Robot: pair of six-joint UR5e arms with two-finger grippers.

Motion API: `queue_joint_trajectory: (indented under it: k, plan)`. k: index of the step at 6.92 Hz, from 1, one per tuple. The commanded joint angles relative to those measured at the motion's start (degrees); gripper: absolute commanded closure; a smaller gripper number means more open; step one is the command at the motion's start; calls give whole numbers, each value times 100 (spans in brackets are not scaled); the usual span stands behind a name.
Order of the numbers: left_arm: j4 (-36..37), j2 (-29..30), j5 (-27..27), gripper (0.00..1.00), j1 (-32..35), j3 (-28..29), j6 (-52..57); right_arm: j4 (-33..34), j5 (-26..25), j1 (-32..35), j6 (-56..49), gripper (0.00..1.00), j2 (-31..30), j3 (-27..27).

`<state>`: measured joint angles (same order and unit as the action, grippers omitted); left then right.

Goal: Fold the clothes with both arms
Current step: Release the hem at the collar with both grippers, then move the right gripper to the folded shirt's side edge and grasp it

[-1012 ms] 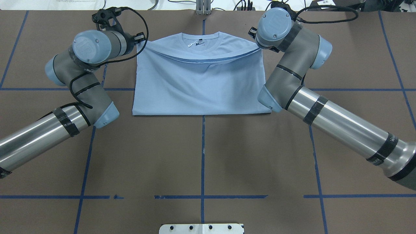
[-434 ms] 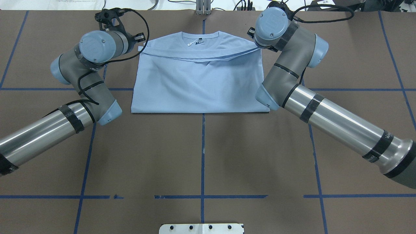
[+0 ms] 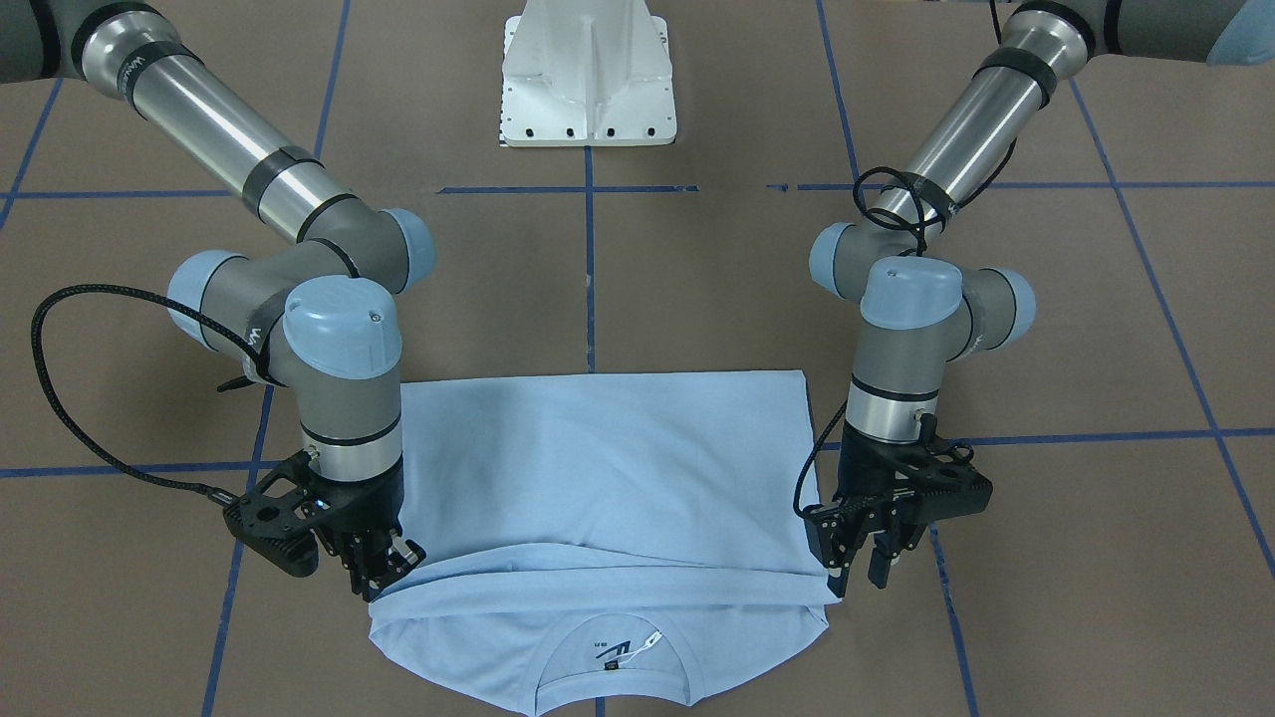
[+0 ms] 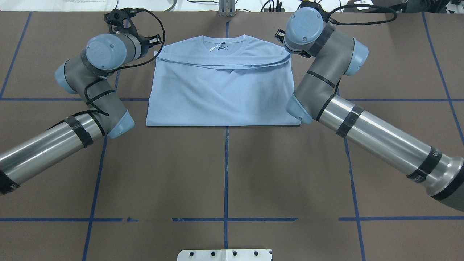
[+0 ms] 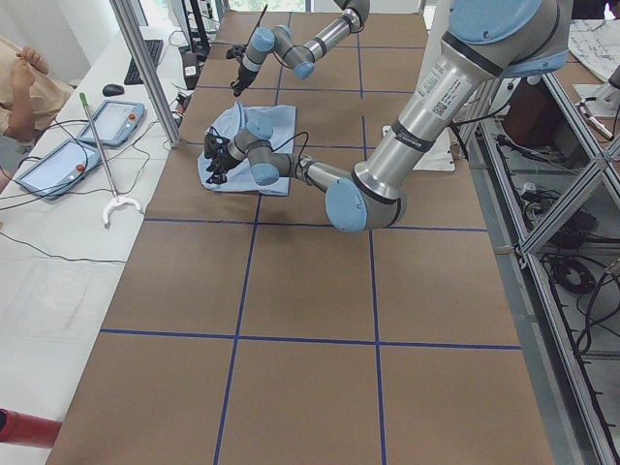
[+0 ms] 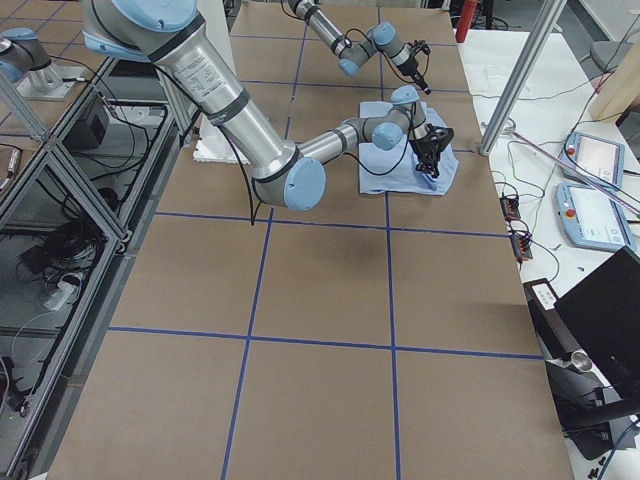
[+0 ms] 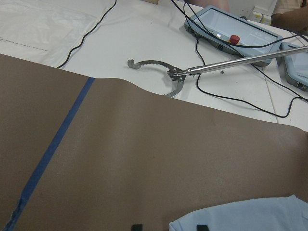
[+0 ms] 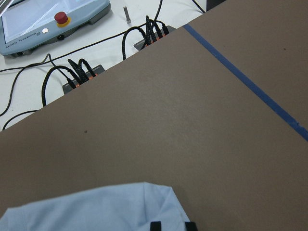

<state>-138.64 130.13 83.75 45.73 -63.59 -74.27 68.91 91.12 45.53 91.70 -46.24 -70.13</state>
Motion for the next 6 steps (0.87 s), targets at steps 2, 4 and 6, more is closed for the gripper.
queue_joint_trajectory:
  k: [2,4,6]
  plan:
    - [-348,-119,54,46,6,-249,-8,44,802,-586,363,34,-1692,-2203]
    - [-278,-434,54,46,6,-784,-26,-35,401,-1220,997,32,-1915,-2294]
    - [-278,-533,54,46,6,-901,-35,-18,398,-1222,1016,32,-1941,-2356]
